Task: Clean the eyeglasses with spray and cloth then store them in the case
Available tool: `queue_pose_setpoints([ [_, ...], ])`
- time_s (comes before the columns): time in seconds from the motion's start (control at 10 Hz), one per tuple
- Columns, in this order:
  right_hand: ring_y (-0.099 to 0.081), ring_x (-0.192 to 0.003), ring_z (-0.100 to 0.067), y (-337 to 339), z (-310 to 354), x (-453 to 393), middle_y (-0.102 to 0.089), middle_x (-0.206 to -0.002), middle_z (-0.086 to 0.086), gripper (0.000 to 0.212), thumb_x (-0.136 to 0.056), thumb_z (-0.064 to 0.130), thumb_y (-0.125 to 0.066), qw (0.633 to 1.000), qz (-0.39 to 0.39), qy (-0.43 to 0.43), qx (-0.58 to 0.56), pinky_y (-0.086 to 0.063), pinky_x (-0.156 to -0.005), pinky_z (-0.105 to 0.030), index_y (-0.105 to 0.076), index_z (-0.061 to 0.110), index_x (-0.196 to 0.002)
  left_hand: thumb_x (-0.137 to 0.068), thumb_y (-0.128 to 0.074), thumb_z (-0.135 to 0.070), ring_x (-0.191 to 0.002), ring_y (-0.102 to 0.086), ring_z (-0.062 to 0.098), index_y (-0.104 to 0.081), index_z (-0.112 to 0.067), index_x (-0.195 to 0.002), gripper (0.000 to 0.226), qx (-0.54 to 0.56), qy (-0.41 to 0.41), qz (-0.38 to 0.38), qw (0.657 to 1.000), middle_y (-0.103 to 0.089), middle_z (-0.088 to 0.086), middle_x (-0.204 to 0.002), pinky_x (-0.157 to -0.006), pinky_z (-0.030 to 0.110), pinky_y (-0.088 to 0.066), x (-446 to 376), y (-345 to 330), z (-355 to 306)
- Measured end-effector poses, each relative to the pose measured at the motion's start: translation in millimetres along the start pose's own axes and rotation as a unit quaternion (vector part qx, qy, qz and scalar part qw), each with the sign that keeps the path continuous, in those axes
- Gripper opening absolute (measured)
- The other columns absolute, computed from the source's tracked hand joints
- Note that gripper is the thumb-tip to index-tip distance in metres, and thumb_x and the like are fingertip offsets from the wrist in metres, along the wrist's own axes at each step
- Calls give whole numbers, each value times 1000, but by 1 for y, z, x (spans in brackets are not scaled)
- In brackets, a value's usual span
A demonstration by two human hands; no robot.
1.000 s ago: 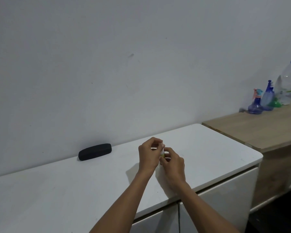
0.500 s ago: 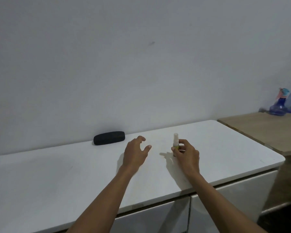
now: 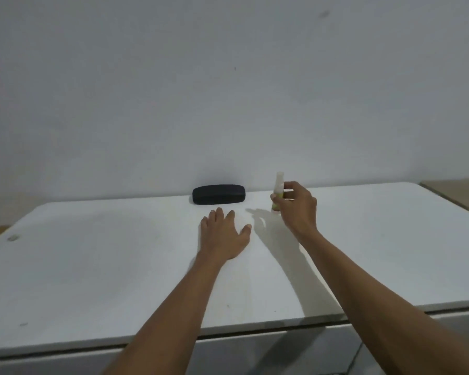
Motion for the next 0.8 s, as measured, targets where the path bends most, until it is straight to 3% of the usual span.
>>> queue_pose_setpoints([
  [0.2, -63, -65, 2, -46, -5, -33, -70, -94, 1, 23, -94, 22, -73, 1000, 22, -2, 14, -43, -59, -14, -68, 16, -115, -96, -33, -62, -152, -18, 31, -35, -18, -152, 71, -16, 6, 12, 1000, -27, 14, -163, -121, 48, -14, -8, -5, 3],
  [0.4, -71, -73, -11, -74, -10, -62, -74, -102, -3, 26, -94, 23, -74, 999, 27, -2, 21, -50, -66, -20, -67, 16, -118, -94, -30, -68, -154, -13, 30, -30, -20, -155, 78, -19, 16, 9, 1000, -22, 14, -165, -123, 51, -9, -20, -8, 3],
  [0.5, -73, -82, -19, -88, -17, -72, -75, -106, -4, 28, -93, 23, -75, 999, 27, -9, 20, -59, -82, -33, -67, 17, -119, -94, -30, -68, -155, -11, 29, -29, -19, -156, 79, -13, 15, 10, 1000, -19, 15, -166, -123, 51, -7, -20, -9, 3],
  [0.8, -65, -95, -21, -101, -23, -81, -72, -121, -8, 39, -94, 18, -73, 998, 27, -31, 51, -51, -86, -31, -61, 17, -132, -94, -27, -69, -156, -7, 29, -24, -20, -158, 80, -19, 15, 15, 1000, -13, 15, -168, -124, 51, -5, -21, -12, 3],
])
Point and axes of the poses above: each hand's wrist, its own x-axis away from the middle knuckle, its own y-axis out of the back of the hand, z = x × y, the point moved 3 cm from there along -x, towards the middle knuckle
